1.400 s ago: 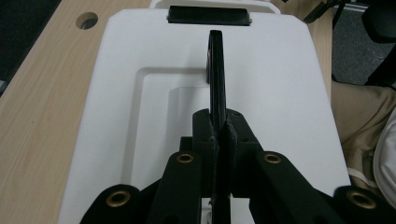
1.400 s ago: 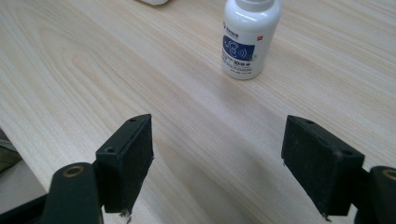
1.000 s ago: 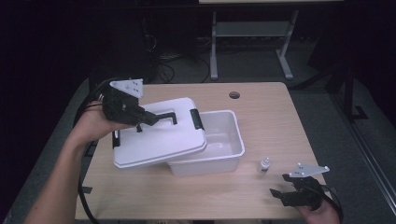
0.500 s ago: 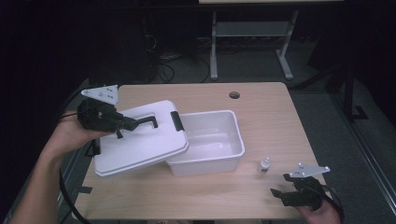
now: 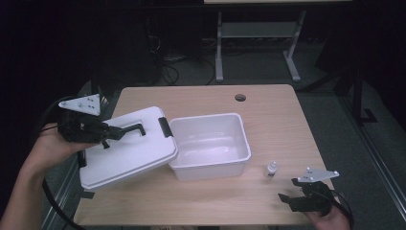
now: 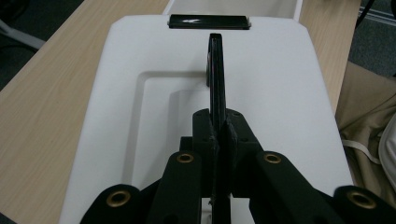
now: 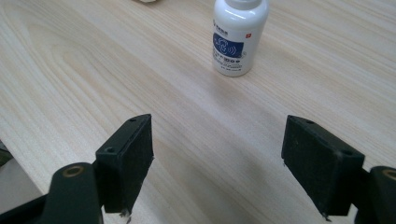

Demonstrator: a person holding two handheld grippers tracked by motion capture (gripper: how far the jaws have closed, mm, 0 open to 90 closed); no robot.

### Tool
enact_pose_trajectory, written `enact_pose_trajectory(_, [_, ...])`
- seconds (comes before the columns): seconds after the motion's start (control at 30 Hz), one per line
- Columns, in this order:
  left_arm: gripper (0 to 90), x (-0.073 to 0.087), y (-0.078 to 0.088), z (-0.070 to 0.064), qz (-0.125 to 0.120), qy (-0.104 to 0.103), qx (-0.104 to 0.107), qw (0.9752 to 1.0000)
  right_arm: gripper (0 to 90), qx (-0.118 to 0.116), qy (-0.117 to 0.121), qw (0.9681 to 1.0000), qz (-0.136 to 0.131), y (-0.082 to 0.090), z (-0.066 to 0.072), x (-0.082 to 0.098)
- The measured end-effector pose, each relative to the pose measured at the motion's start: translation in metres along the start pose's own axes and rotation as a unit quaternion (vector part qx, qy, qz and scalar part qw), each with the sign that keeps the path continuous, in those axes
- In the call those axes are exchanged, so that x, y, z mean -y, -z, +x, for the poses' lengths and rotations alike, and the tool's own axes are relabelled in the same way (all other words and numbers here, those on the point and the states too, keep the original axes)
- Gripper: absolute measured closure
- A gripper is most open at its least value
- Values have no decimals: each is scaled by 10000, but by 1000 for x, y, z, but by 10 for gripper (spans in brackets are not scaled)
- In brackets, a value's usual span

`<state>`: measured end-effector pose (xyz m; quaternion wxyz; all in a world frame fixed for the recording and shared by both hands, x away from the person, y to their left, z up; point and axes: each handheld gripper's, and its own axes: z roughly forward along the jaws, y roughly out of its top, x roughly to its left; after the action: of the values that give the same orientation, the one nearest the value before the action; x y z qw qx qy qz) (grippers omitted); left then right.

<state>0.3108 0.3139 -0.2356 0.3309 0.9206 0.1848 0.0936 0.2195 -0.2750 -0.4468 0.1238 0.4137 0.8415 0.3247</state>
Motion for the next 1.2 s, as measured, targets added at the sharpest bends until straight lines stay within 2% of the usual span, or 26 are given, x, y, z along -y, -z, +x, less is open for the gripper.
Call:
enact_pose_trajectory(0.7, [842,52,10,2,35,383,-153,9991,244,10,21,10000,71,-3,2,-2])
enact_pose_trajectory(1.07, [842,76,-5,3,224,512,-144,9983,244,48,37,10000,56,-1,0,-1])
enact_pose_trajectory(1.2, [842,82,-14,2,189,578,-156,9980,244,39,66,9999,74,-3,1,-1])
